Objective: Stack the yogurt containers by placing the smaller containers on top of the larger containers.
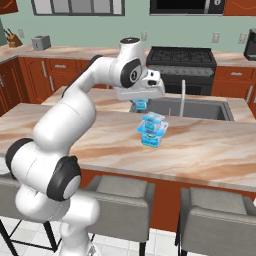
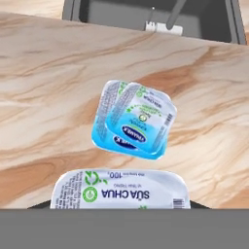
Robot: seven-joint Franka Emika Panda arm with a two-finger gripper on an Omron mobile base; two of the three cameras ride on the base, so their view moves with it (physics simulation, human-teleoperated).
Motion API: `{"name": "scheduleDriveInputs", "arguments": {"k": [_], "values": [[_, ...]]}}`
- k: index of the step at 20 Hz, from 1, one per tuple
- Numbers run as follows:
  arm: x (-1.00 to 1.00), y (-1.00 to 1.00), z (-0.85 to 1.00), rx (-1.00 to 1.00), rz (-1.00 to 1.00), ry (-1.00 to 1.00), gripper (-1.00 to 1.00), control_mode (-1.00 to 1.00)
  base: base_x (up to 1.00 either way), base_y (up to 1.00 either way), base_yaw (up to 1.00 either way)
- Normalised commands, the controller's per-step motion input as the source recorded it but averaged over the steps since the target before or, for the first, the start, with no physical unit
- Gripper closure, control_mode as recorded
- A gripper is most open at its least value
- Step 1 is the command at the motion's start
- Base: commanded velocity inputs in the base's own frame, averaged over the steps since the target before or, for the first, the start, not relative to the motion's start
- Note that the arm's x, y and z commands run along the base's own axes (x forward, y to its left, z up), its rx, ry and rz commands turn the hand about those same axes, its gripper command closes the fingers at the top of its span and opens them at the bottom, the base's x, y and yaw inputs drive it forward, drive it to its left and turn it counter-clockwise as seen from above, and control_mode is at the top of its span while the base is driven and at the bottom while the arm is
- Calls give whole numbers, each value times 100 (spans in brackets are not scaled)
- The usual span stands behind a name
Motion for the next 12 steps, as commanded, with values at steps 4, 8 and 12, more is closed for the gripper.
{"name": "scheduleDriveInputs", "arguments": {"k": [4, 8, 12], "values": [[12, -16, -21, 2, -8, 0, 100, -100, 0, 0, 0], [19, -4, -19, 4, -6, 0, 100, -100, 0, 0, 0], [25, -1, -10, 4, -4, 0, 100, -100, 0, 0, 0]]}}
